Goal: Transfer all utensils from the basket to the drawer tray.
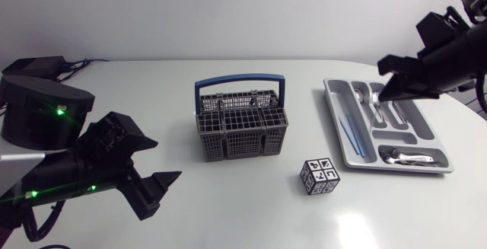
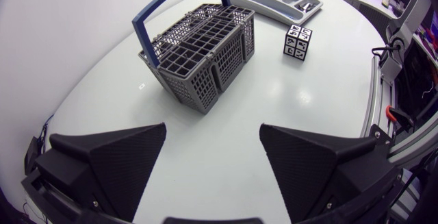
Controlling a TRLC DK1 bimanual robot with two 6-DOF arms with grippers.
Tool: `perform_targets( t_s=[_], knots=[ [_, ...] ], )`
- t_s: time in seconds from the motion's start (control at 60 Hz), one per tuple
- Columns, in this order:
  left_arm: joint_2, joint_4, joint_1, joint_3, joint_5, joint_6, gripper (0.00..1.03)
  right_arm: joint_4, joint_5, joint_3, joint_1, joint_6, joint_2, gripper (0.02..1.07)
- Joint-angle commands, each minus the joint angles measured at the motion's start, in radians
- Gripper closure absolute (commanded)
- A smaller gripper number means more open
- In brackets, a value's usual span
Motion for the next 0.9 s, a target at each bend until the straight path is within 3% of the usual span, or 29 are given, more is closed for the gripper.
perform_targets(
  t_s=[0.0, 0.167, 0.383, 0.683, 0.883],
  knots=[
    [0.008, -0.002, -0.008, -0.02, -0.004, -0.001, 0.08, -0.015, 0.059, -0.068, -0.058, -0.126, -0.034, 0.97],
    [0.013, -0.002, -0.008, -0.018, -0.004, -0.004, 0.08, 0.059, 0.178, -0.203, -0.201, -0.311, -0.046, 0.97],
    [0.019, -0.004, -0.008, -0.012, -0.004, -0.008, 0.08, 0.344, 0.347, -0.38, -0.307, -0.449, 0.018, 0.97],
    [0.019, -0.018, -0.006, -0.009, -0.006, -0.01, 0.08, 0.585, 0.476, -0.456, -0.307, -0.488, 0.16, 0.97],
    [0.019, -0.019, -0.006, -0.01, -0.006, -0.01, 0.08, 0.685, 0.505, -0.527, -0.25, -0.508, 0.184, 0.97]
  ],
)
